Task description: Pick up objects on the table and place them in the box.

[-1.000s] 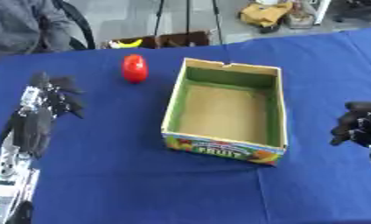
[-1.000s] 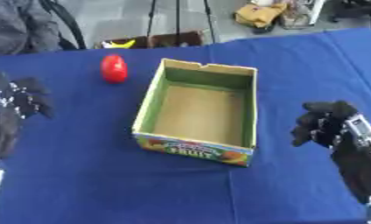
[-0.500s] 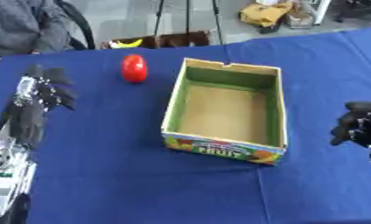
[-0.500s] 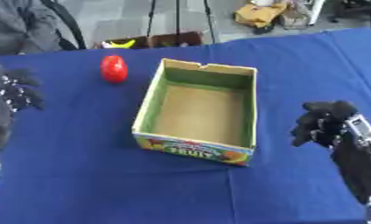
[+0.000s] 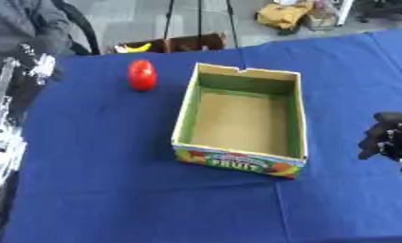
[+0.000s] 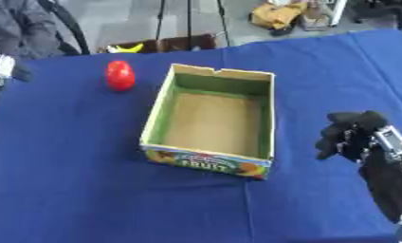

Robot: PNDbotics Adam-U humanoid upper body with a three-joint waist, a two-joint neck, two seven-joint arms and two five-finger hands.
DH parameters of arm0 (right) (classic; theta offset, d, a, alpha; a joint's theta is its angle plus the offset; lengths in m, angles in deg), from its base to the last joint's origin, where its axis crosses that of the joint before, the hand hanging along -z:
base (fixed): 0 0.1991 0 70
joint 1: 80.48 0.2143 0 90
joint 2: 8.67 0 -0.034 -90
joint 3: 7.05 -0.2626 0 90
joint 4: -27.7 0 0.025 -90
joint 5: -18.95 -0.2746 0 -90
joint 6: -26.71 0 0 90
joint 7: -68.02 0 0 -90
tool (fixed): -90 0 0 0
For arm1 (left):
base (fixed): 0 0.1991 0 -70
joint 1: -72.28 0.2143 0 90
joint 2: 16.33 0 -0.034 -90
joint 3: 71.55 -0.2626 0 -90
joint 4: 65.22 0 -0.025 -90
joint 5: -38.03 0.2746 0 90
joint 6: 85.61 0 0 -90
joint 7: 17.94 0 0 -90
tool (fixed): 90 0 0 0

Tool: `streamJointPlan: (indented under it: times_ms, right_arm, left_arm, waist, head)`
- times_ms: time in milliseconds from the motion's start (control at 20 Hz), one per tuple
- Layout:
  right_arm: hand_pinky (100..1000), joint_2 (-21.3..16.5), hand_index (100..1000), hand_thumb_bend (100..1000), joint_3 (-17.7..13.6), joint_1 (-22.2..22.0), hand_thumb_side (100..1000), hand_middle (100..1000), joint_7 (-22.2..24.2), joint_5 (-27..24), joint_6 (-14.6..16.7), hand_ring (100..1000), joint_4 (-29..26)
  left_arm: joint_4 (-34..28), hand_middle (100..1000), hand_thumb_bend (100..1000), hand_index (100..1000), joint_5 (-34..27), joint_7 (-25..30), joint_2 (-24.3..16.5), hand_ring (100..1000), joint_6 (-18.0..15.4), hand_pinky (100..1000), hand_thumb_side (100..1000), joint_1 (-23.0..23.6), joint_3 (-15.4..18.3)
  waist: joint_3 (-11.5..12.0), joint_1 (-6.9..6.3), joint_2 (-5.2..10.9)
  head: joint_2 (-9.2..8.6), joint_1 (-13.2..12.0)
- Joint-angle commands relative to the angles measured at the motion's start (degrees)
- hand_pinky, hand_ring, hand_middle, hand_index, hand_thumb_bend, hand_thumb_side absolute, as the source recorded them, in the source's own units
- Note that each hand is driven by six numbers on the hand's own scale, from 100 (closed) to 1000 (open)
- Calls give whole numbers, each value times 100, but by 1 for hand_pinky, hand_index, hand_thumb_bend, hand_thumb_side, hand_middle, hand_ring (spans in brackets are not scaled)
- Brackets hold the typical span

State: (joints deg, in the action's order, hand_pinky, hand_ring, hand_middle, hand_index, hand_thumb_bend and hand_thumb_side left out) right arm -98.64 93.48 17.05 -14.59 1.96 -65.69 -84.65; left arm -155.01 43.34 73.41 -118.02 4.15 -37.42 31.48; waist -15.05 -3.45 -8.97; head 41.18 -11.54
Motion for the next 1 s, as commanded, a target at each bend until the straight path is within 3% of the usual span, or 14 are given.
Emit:
streamJointPlan:
  times_ms: [50,200,350,550,1000]
  right_arm:
    - [512,-92,749,100,23,77,891,564,49,7,4,569,-119]
    - [512,-103,750,100,58,110,899,563,83,16,-3,569,-127]
    - [512,-111,750,100,100,147,910,563,122,25,-16,569,-125]
    - [512,-127,750,100,170,210,923,563,191,22,-35,568,-121]
    - [512,-164,750,100,269,334,943,563,300,30,-52,568,-113]
  left_arm:
    - [396,683,511,813,303,197,-663,592,6,584,566,-393,-177]
    - [831,689,612,816,570,425,-921,594,-52,560,575,-784,-400]
    - [1269,701,797,818,840,624,-1106,601,-141,565,589,-1110,-616]
    - [1857,711,891,820,1202,669,-1309,616,-353,585,597,-1490,-906]
    - [3176,713,822,815,2013,268,-1254,615,-640,574,620,-1897,-1302]
  waist:
    - [-61,-9,33]
    - [-173,-42,1]
    - [-281,-82,-17]
    - [-456,-155,-30]
    - [-789,-300,-82]
  head:
    - [-60,-71]
    - [-84,-133]
    - [-93,-204]
    - [-112,-319]
    - [-152,-518]
